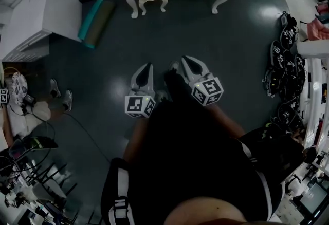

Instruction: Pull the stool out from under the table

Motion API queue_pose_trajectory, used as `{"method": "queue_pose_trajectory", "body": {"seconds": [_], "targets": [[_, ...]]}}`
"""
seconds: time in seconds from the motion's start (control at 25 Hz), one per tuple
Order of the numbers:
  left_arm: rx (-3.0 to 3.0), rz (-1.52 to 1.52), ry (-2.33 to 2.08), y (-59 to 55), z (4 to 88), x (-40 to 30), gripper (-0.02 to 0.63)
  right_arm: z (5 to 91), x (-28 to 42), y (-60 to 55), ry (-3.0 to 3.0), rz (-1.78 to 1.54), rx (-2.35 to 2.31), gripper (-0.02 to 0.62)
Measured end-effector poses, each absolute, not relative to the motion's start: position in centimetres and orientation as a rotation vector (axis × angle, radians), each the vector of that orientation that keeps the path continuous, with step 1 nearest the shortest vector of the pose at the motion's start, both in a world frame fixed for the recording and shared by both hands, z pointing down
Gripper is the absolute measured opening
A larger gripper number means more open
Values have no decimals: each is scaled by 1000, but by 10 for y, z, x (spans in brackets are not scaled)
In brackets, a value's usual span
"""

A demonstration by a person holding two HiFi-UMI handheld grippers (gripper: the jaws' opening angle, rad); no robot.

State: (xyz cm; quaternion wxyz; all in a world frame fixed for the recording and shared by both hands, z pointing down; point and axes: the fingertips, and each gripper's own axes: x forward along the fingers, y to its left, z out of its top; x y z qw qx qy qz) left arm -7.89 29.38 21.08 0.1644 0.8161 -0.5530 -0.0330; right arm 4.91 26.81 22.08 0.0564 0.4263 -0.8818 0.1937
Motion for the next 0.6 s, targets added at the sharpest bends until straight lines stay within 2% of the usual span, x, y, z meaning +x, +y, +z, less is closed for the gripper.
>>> {"method": "queue_pose_trajectory", "body": {"seconds": [0.6], "targets": [[2300, -65, -1609, 133, 216, -59, 8, 224, 65, 89, -2687, 652, 1277, -2]]}}
